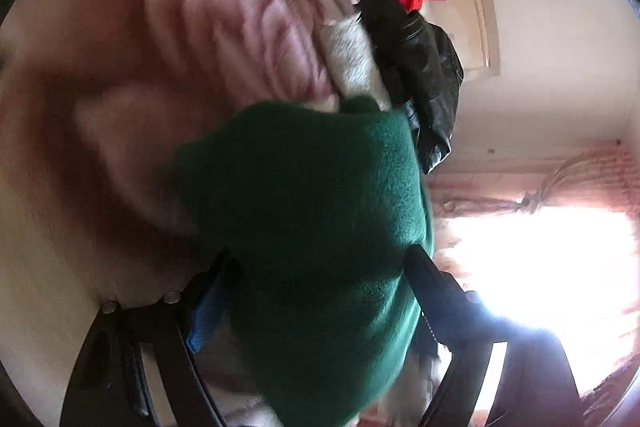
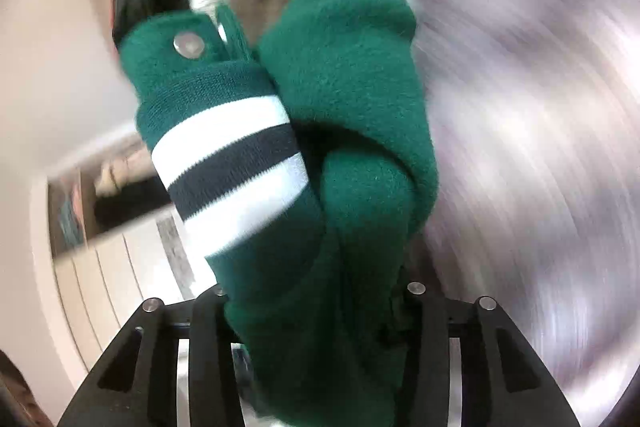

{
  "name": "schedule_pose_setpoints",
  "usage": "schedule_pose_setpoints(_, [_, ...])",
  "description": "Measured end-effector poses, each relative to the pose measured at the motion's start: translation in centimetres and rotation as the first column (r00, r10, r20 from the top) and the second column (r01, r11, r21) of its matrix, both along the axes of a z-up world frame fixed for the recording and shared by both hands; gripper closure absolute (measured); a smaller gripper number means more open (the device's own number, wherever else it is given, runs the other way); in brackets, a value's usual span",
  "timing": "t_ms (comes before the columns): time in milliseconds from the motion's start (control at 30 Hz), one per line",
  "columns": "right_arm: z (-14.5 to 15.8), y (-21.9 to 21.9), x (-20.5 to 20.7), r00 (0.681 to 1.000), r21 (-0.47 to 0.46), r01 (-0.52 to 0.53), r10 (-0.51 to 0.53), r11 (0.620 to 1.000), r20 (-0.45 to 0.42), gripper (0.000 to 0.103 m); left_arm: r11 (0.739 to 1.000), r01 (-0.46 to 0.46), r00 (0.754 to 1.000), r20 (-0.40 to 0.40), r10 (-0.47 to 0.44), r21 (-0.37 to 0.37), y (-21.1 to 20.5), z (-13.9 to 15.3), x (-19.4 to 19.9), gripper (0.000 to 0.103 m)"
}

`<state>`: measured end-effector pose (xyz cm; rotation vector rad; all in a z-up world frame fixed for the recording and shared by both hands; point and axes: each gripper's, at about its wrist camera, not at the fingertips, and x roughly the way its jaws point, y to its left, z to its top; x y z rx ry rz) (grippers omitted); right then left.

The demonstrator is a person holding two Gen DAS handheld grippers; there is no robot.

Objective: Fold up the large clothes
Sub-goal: 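Lift the green jacket bundle with both grippers and carry it toward the folded stack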

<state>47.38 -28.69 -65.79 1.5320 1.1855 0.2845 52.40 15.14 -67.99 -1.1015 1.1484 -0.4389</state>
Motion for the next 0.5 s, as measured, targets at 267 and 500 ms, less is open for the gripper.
schedule_pose_setpoints(267, [-2.0, 8.1, -16.6, 0.946, 0.051, 0.134, -0.112, 0.990, -0.303, 0.041, 0.960, 0.252, 0.967, -0.076, -0.245, 0.118, -1.8, 0.7, 5.6, 0.016])
schedule_pose_setpoints(500, [1.6, 6.7, -14.0, 0.964, -0.091, -0.036, 0.011, 0.995, -0.267, 0.029, 0.929, 0.087, 0.996, -0.047, -0.075, 0.359, 2.2, 6.9, -2.0, 0.018])
